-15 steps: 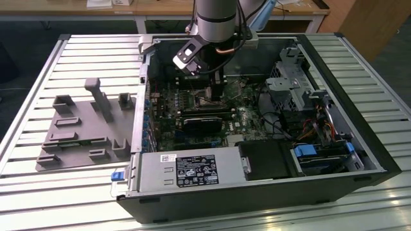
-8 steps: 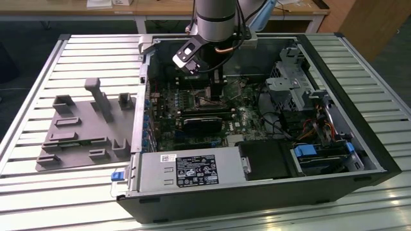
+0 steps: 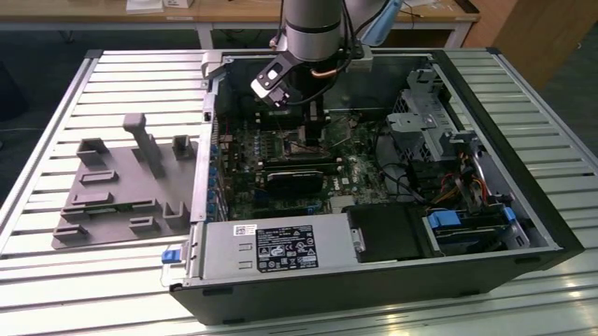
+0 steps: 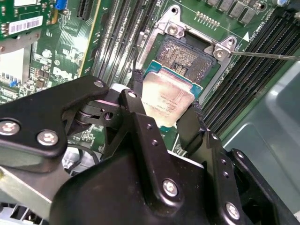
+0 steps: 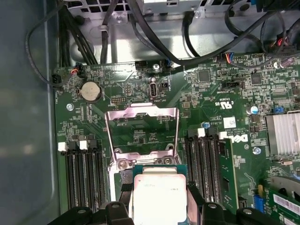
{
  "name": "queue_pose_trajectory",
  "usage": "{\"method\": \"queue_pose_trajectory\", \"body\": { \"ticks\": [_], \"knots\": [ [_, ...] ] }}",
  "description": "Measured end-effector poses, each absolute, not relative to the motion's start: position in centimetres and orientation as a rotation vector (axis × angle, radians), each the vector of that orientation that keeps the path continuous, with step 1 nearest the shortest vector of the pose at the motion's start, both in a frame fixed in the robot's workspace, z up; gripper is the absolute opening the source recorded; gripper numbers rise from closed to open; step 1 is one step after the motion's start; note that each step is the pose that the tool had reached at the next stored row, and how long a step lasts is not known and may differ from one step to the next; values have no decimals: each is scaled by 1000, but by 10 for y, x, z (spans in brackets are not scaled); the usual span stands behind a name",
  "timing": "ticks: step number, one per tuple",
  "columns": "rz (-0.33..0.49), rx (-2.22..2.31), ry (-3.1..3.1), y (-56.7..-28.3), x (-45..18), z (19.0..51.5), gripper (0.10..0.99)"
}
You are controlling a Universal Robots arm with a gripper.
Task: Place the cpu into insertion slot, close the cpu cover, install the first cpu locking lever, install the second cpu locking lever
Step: 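Place the cpu into insertion slot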
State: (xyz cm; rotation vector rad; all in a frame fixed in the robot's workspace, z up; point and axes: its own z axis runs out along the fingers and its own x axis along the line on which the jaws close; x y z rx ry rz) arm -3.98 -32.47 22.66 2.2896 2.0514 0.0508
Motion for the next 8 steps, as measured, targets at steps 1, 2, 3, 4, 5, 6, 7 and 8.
{"method": "queue_pose_trajectory", "body": {
  "ticks": [1,2,3,4,5,6,7,8],
  "knots": [
    [51,2292,2047,-324,-40,225,537],
    [52,2295,2044,-324,-40,224,537],
    [52,2297,2041,-324,-40,223,537],
    [53,2297,2041,-324,-41,222,537],
    [54,2296,2040,-324,-41,221,537],
    [55,2296,2040,-323,-42,221,537],
    [56,2294,2041,-323,-43,220,537],
    [56,2292,2044,-323,-43,219,537]
  ]
}}
